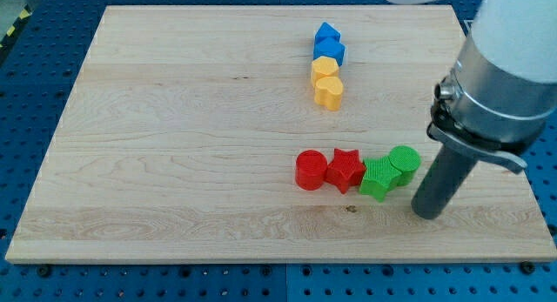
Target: Slide the green circle above the red star
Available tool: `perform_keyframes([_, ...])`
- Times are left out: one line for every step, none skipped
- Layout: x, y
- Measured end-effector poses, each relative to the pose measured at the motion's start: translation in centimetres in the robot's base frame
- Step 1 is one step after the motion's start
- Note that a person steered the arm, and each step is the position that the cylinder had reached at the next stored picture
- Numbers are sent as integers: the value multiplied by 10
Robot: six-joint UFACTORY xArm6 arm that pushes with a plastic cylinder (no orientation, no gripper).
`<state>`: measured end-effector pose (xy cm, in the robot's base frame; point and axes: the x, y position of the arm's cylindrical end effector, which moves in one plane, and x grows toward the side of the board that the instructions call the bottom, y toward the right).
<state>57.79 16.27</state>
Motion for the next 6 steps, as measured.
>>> perform_keyframes([-22,0])
perform_keyframes([-49,0])
perform_keyframes([-64,-7])
perform_keyframes([-73,-6])
perform_keyframes([-73,10])
perform_keyframes([-89,-19])
